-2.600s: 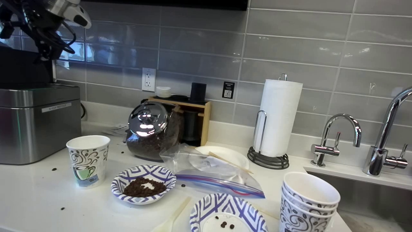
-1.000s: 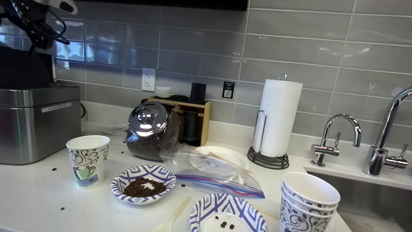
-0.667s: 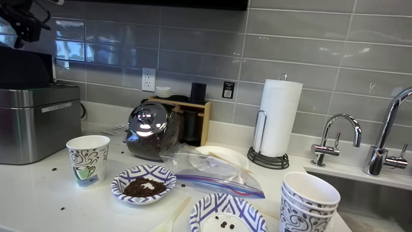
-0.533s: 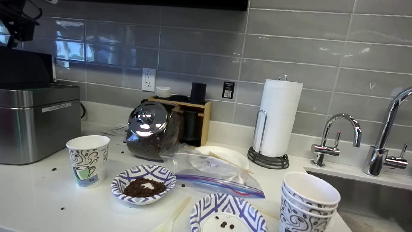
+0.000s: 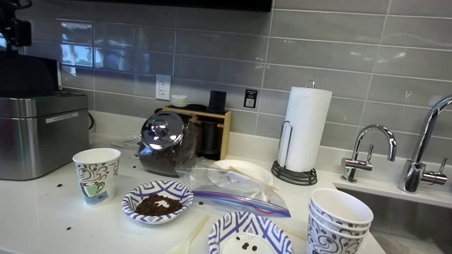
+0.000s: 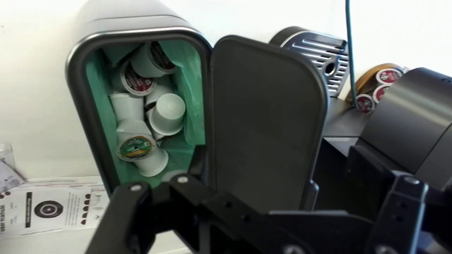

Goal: Open the lid on the bin and put a k-cup into it then close it

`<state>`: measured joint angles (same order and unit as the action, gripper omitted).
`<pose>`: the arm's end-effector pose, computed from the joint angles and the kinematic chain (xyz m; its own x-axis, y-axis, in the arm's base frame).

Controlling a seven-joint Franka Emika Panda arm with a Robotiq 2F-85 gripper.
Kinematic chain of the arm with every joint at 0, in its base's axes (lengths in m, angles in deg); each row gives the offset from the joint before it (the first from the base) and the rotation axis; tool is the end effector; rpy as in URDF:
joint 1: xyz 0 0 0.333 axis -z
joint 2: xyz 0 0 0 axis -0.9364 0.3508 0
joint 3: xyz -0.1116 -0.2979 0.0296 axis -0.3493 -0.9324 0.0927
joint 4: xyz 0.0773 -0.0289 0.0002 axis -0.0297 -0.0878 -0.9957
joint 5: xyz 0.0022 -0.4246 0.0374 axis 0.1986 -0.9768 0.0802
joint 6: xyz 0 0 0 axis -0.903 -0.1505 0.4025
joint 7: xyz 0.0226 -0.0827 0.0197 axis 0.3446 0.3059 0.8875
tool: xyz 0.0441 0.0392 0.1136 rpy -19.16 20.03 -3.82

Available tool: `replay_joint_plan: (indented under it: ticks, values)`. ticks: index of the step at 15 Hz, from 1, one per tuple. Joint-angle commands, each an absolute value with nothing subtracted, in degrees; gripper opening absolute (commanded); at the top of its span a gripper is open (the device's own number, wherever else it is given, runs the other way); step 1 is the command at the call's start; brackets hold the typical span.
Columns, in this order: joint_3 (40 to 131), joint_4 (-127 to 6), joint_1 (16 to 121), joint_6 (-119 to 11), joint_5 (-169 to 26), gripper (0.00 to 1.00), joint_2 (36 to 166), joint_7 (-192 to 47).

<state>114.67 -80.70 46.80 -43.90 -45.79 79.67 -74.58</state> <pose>0.3869 0.4626 0.5127 0.8225 0.5173 0.2364 0.5688 -0.7446 -0.3494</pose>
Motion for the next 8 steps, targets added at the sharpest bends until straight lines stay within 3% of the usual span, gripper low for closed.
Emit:
replay_joint_plan:
  ticks: [1,8]
  values:
    - [115.65,-78.94,46.22,-42.13,-55.06,1.0,80.0,-68.07]
    - [117.17,-77.58,45.45,-44.2,-64.47,1.0,81.6,-64.13]
